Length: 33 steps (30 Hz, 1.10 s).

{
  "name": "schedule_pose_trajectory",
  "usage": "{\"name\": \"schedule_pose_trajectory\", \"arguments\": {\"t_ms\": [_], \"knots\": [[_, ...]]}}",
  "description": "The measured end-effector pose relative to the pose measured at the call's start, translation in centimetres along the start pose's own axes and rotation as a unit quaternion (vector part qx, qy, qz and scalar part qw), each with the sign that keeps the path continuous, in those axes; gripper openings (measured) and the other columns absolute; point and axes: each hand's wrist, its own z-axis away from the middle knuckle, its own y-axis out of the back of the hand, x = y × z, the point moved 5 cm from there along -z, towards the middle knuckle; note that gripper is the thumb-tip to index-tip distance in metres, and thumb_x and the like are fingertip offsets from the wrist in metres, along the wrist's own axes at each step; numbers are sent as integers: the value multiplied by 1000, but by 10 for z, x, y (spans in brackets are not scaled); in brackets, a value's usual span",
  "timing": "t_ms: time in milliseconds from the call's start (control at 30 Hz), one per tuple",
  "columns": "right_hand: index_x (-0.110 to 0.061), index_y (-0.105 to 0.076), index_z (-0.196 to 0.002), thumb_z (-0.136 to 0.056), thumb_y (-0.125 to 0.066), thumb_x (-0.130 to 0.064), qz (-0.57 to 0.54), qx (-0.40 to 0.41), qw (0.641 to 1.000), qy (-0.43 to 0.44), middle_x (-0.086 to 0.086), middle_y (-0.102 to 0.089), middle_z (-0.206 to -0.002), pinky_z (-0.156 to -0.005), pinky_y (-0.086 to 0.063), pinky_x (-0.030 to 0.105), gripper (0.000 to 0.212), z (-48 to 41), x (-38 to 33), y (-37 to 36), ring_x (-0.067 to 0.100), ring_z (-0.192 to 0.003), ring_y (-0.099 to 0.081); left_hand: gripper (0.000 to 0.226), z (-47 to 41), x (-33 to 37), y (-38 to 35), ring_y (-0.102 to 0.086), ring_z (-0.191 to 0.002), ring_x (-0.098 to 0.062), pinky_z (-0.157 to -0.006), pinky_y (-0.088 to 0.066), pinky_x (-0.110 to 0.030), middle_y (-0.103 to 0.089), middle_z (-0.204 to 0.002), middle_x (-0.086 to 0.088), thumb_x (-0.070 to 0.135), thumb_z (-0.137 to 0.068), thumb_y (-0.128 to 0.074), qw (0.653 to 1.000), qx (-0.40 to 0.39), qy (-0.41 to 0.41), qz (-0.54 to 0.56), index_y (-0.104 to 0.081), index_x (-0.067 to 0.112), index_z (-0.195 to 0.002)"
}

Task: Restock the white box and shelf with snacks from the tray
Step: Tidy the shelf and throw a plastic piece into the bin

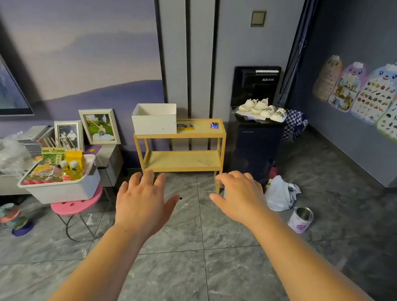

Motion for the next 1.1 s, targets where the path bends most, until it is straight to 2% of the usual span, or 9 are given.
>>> {"name": "schedule_pose_trajectory", "arguments": {"t_ms": [167,500,967,1100], "knots": [[-26,-40,-133,-90,-49,-47,9,11,1000,-20,1,-46,-135,-99,-33,41,50,-40,-5,-4,26,-122,-37,65,-46,-18,-12,-23,-135,-25,-109,-24,-41,-28,-148,-3,61,-87,-31,1000,21,-21,4,-26,24,-140],[-24,-42,-132,-90,-48,-47,31,20,998,-55,3,-47,-132,-100,-32,41,48,-134,-32,-6,27,-120,-39,64,-146,-59,-21,-26,-134,-25,-108,-27,-43,-32,-146,-3,62,-87,-28,997,40,-71,17,-29,25,-139],[-22,-48,-123,-86,-53,-48,30,-17,998,-51,3,-51,-125,-97,-35,41,45,-242,-19,-36,27,-116,-42,71,-247,-72,-59,-26,-134,-25,-109,-26,-43,-31,-147,-2,65,-84,-34,998,-5,-59,15,-24,24,-141],[-23,-44,-129,-87,-52,-48,26,-19,999,-23,3,-49,-129,-99,-35,42,49,-283,-5,-38,27,-118,-41,71,-284,-61,-64,-26,-134,-24,-108,-27,-42,-31,-146,-1,65,-84,-34,999,2,-41,16,-24,25,-141]]}}
